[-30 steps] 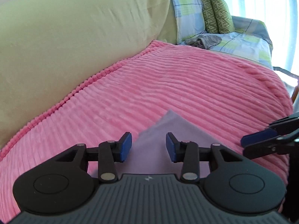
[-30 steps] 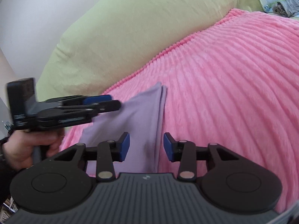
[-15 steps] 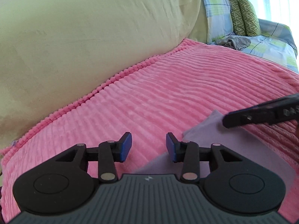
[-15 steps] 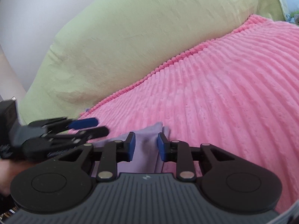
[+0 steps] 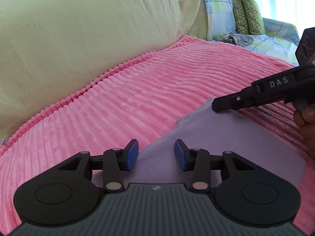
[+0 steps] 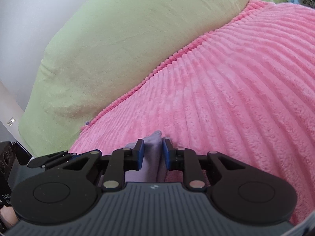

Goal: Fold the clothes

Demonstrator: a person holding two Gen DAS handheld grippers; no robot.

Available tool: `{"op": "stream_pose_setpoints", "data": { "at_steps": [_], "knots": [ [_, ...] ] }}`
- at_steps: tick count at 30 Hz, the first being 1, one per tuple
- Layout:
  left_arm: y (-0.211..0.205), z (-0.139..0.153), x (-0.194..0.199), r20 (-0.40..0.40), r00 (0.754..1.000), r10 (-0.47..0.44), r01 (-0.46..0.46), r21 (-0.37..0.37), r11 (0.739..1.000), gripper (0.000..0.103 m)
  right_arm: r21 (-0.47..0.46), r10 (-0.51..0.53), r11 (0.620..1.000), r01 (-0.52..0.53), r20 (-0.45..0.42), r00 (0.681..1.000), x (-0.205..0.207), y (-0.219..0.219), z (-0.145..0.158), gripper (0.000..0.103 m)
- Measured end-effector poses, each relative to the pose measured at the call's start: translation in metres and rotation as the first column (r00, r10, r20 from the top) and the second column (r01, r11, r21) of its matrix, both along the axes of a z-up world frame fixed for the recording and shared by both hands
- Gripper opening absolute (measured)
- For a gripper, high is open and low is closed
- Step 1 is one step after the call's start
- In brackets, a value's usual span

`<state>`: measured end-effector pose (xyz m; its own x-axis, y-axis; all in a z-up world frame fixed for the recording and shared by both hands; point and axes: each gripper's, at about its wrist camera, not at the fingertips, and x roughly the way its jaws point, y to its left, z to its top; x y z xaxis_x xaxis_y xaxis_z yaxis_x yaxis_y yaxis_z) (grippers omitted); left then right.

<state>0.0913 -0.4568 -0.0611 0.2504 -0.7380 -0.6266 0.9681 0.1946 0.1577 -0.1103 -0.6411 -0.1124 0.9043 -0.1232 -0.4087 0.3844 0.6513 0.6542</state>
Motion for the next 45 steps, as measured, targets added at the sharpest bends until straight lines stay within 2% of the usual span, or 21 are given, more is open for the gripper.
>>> {"op": "stream_pose_setpoints", "data": {
  "at_steps": [4, 6, 8, 9, 11, 14, 20, 29, 36, 40, 45],
  "knots": [
    [0.001, -0.002, 0.0, -0.005, 1.0, 0.005, -0.005, -0.01, 1.0, 0.05, 0.044, 0.006, 0.999, -0.007, 0.016, 1.0, 0.002, -0.005, -0.006, 0.015],
    [0.002, 0.001, -0.002, 0.001, 1.0, -0.001, 0.001, -0.02, 1.0, 0.05, 0.068, -0.009, 0.998, 0.007, 0.03, 1.0, -0.002, -0.007, -0.006, 0.004],
    [0.003, 0.005, -0.005, 0.007, 1.0, -0.014, 0.014, -0.032, 0.999, 0.05, 0.065, -0.031, 0.997, 0.028, 0.048, 0.998, -0.011, -0.005, 0.002, 0.002],
    [0.004, 0.007, -0.007, 0.01, 1.0, -0.025, 0.025, -0.04, 0.999, 0.052, 0.031, -0.036, 0.999, 0.034, 0.047, 0.998, -0.015, -0.001, 0.008, 0.002],
    [0.001, 0.008, -0.009, 0.016, 0.999, -0.036, 0.037, -0.039, 0.999, 0.052, -0.012, -0.041, 0.999, 0.041, 0.03, 0.999, -0.018, 0.003, 0.014, 0.002],
    [-0.007, 0.006, -0.01, 0.016, 0.999, -0.034, 0.035, -0.04, 0.999, 0.052, 0.027, -0.029, 0.999, 0.03, -0.031, 0.999, -0.011, -0.004, -0.006, 0.0],
    [-0.02, 0.009, -0.012, 0.026, 0.999, -0.045, 0.047, -0.057, 0.997, 0.052, 0.003, -0.03, 1.0, 0.03, 0.007, 1.0, -0.016, -0.002, 0.0, 0.004],
    [-0.023, 0.005, -0.009, 0.01, 0.999, -0.038, 0.039, -0.058, 0.998, 0.053, 0.012, 0.001, 1.0, -0.001, 0.004, 1.0, -0.006, -0.003, -0.002, 0.006],
    [-0.027, 0.001, -0.008, 0.01, 0.999, -0.044, 0.044, -0.048, 0.998, 0.053, -0.014, -0.005, 1.0, 0.005, -0.02, 1.0, -0.004, -0.001, 0.004, 0.002],
    [-0.026, -0.004, -0.006, 0.003, 0.999, -0.042, 0.042, -0.041, 0.998, 0.056, -0.014, 0.006, 1.0, -0.006, 0.004, 1.0, -0.003, -0.003, 0.007, 0.013],
    [-0.024, -0.006, -0.005, -0.01, 0.999, -0.039, 0.039, -0.047, 0.998, 0.056, -0.015, 0.02, 1.0, -0.02, -0.002, 1.0, 0.007, -0.007, 0.003, 0.013]
  ]
}}
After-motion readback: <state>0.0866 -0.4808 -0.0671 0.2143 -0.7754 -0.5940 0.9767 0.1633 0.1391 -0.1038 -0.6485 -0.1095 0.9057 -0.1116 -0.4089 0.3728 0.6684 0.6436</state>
